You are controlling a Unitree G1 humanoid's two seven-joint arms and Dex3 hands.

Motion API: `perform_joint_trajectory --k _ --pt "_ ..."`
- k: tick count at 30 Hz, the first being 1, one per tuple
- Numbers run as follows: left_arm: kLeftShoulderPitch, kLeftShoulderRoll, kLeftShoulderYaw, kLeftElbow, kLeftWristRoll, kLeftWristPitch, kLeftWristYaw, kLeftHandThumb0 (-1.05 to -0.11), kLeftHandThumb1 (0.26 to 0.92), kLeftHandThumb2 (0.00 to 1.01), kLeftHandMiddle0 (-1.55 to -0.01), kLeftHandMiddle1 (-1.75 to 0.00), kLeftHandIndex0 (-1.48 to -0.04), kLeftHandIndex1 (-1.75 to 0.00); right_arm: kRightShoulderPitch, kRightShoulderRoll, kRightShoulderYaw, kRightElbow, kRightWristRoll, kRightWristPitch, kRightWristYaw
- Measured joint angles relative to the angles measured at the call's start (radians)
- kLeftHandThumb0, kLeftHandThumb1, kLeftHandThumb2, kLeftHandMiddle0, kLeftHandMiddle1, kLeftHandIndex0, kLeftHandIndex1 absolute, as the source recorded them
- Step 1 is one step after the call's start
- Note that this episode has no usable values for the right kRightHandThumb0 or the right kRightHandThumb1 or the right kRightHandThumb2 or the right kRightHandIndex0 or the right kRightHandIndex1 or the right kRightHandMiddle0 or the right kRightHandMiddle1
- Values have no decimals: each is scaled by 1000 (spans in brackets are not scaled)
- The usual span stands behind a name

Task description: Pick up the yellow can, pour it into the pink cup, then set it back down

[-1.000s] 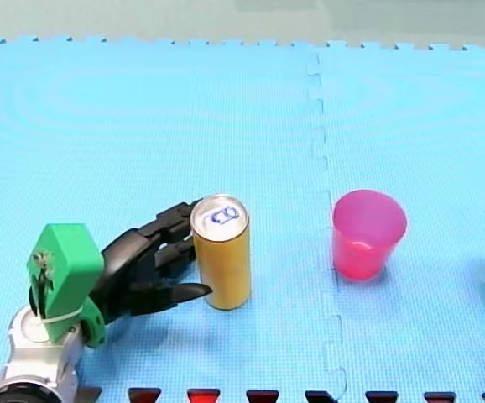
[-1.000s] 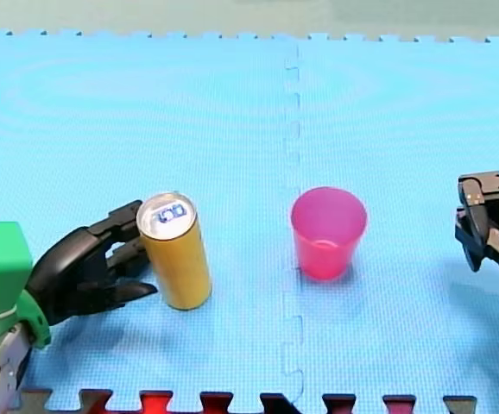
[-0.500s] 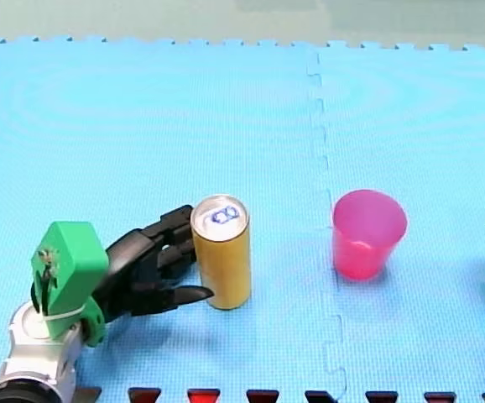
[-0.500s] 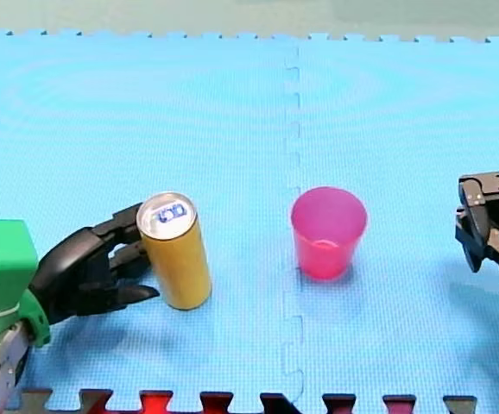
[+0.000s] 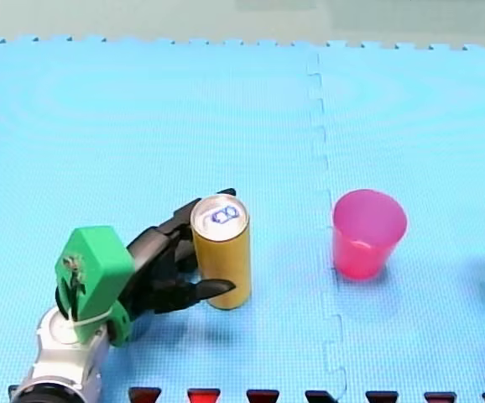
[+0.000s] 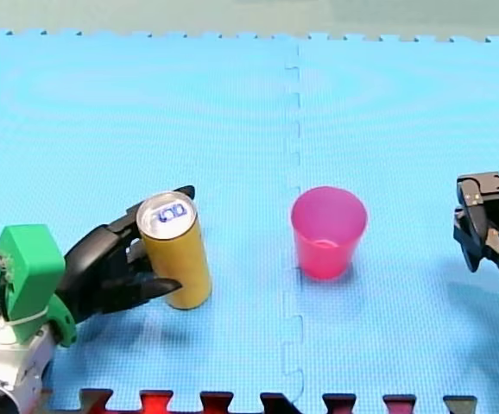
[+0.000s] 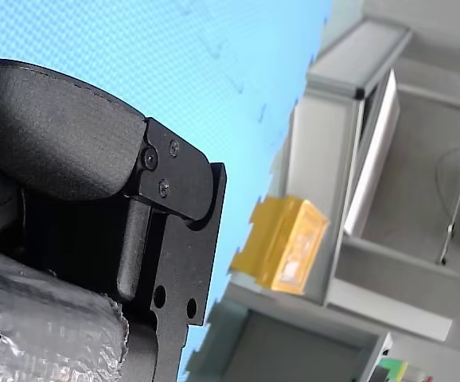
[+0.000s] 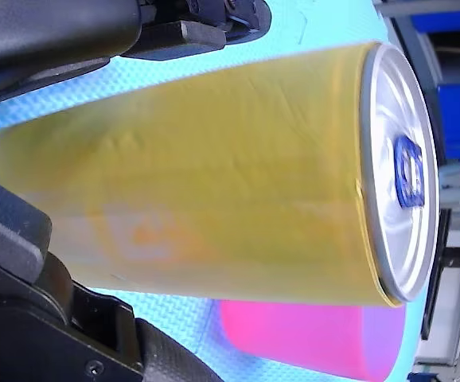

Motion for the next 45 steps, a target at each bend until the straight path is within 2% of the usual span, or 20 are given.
perform_joint_trajectory --k 3,8,19,21,22,23,24,26,28,30,34,45 --pt "4 -4 -5 -4 3 -2 6 -961 680 1 -112 -6 -155 0 0 1 1 -2 -2 0 -5" --pt "7 -7 -17 -12 14 -3 20 -938 678 0 -115 -6 -152 0 5 1 11 -9 -20 0 -29" --pt "11 -31 -52 -12 52 -11 88 -930 682 2 -125 -7 -153 -2 13 11 21 -37 -22 34 -44" --pt "10 -36 -56 -8 62 -17 119 -739 678 1 -348 -63 -322 -34 14 12 21 -42 -21 37 -43" --pt "10 -40 -58 -8 71 -21 153 -605 719 8 -606 -86 -562 -50 15 12 22 -43 -21 38 -43" --pt "11 -42 -58 -8 78 -24 182 -570 734 9 -685 -83 -635 -47 15 13 22 -43 -22 38 -43" --pt "11 -46 -59 -9 85 -27 218 -522 780 12 -891 -97 -834 -56 15 13 23 -43 -22 38 -43" --pt "11 -53 -57 -11 93 -28 285 -455 829 9 -1136 -114 -1058 -57 15 14 24 -44 -24 38 -43" --pt "13 -62 -50 -12 94 -23 345 -408 840 5 -1261 -132 -1166 -61 15 14 25 -44 -26 38 -44" --pt "17 -77 -40 -15 90 -13 402 -383 842 2 -1299 -126 -1211 -56 15 14 27 -46 -28 39 -47" --pt "28 -100 -21 -25 78 13 491 -375 837 0 -1283 -89 -1206 -31 18 9 33 -54 -40 49 -65" --pt "35 -89 -23 -36 90 13 524 -377 820 0 -1316 -52 -1208 -10 17 5 48 -55 -61 61 -98"
